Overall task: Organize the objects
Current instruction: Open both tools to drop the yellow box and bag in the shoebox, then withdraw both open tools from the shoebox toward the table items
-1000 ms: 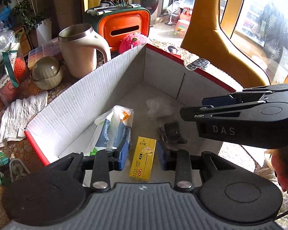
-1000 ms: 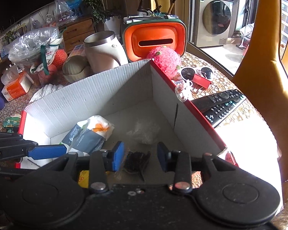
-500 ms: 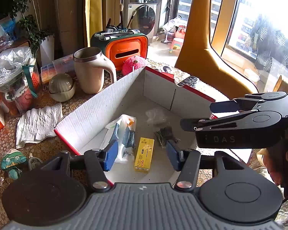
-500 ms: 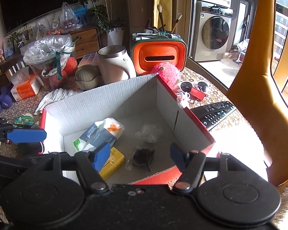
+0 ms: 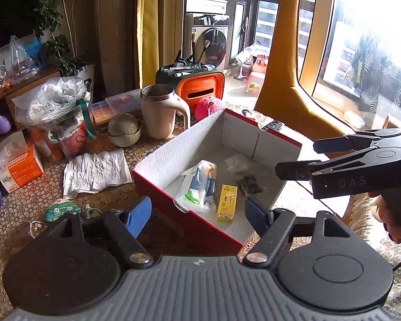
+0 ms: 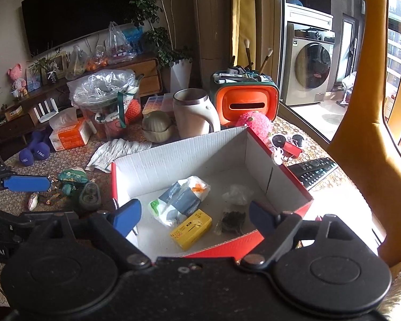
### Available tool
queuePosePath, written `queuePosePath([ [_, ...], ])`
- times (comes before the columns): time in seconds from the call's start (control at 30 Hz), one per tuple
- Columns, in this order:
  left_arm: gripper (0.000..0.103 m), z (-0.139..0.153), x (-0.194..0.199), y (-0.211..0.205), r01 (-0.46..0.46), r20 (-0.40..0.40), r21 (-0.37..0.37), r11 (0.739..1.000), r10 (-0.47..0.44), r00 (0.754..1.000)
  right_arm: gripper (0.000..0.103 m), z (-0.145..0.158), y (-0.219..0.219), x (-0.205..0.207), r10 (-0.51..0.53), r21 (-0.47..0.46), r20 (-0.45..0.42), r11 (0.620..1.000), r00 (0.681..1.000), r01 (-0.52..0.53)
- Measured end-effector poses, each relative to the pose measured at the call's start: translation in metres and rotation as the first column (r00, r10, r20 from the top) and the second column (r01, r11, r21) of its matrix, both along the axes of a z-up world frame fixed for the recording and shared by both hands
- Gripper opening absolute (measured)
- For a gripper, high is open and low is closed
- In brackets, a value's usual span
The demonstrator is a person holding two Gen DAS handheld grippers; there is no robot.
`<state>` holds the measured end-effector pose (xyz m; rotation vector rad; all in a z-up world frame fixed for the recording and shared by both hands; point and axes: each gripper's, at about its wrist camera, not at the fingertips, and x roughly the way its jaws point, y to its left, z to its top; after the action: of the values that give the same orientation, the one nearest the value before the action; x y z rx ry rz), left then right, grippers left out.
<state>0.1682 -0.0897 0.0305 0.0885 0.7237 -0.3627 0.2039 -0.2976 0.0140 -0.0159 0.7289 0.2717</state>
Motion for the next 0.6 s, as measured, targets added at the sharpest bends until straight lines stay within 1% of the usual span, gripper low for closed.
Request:
queuePosePath([
  [0.07, 0.084, 0.004, -0.009, 0.009, -0.012, 0.021, 0.0, 1.0, 0.012, 1.0, 0.091, 0.003, 0.008, -0.007, 0.01, -0.004, 0.005, 1.0, 1.0, -0.01],
  [0.13, 0.085, 0.008, -0.016, 0.019, -0.023, 0.039, -0.004, 1.0, 0.023, 0.999, 0.093, 0.006, 0.016, -0.014, 0.015, -0.012, 0.008, 1.0, 1.0, -0.015],
  [0.27, 0.086, 0.012, -0.031, 0.041, -0.061, 0.054, -0.011, 0.998, 0.061, 0.997, 0.1, 0.013, 0.039, -0.035, 0.016, -0.048, 0.04, 0.999, 0.999, -0.015],
  [0.4, 0.086, 0.014, -0.045, 0.069, -0.107, 0.061, -0.014, 0.994, 0.107, 0.992, 0.101, 0.018, 0.063, -0.055, 0.017, -0.087, 0.065, 0.996, 0.998, -0.012],
  [0.5, 0.087, 0.015, -0.056, 0.092, -0.148, 0.07, -0.009, 0.989, 0.149, 0.986, 0.102, 0.019, 0.08, -0.068, 0.02, -0.089, 0.072, 0.996, 0.997, -0.013],
  [0.6, 0.094, 0.018, -0.069, 0.118, -0.196, 0.086, -0.014, 0.981, 0.196, 0.977, 0.102, 0.022, 0.096, -0.08, 0.032, -0.073, 0.074, 0.997, 0.997, -0.027],
])
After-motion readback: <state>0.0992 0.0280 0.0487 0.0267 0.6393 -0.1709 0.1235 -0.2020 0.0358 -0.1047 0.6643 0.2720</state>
